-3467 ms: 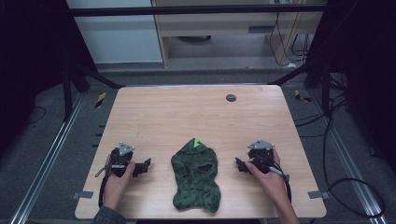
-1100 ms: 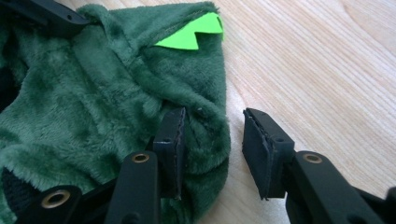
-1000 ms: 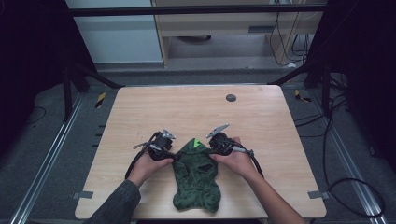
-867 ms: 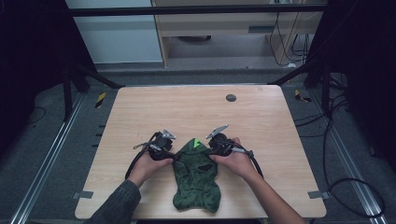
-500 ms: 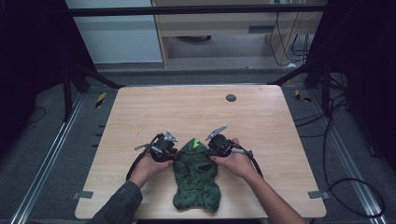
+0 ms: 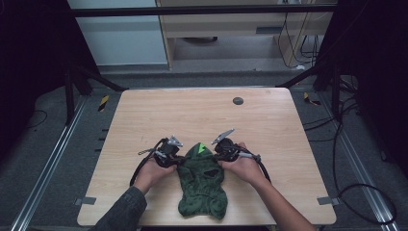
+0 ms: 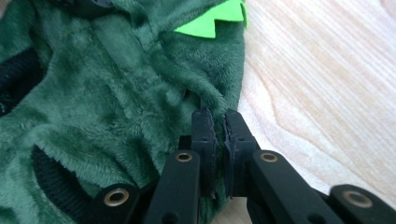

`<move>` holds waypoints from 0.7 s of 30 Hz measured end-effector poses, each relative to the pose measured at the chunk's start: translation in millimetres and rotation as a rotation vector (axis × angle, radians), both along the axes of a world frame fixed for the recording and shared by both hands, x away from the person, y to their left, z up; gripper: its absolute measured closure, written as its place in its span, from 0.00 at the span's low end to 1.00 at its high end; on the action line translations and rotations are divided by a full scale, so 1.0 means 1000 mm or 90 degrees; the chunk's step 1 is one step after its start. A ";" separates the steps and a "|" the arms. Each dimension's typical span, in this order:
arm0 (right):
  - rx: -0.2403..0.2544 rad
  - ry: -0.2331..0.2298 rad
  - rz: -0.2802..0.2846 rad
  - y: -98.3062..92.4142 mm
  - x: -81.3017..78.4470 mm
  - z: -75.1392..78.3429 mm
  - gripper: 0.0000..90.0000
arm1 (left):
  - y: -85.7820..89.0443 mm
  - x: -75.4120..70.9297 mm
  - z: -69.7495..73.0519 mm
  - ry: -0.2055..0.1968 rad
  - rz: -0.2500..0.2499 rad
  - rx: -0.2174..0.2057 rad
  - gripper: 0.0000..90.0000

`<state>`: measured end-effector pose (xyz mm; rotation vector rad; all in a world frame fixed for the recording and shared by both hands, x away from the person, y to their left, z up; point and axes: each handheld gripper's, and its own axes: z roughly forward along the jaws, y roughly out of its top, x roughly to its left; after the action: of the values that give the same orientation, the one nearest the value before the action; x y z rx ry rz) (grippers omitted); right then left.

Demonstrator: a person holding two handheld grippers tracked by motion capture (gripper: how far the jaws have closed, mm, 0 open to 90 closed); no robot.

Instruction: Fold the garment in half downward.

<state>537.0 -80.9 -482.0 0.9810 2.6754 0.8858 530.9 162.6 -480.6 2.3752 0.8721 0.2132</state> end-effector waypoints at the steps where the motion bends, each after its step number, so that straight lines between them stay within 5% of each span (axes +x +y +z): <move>1: 0.009 -0.001 0.000 -0.001 0.001 0.003 0.94 | 0.000 0.000 0.001 -0.005 0.003 -0.002 0.97; 21: 0.033 -0.045 -0.006 -0.003 0.019 0.039 0.94 | -0.001 0.021 0.040 -0.055 0.008 -0.013 0.98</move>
<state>555.8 -83.4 -443.1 0.9536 2.6002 0.9729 551.8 161.2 -440.9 2.3237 0.8453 0.3083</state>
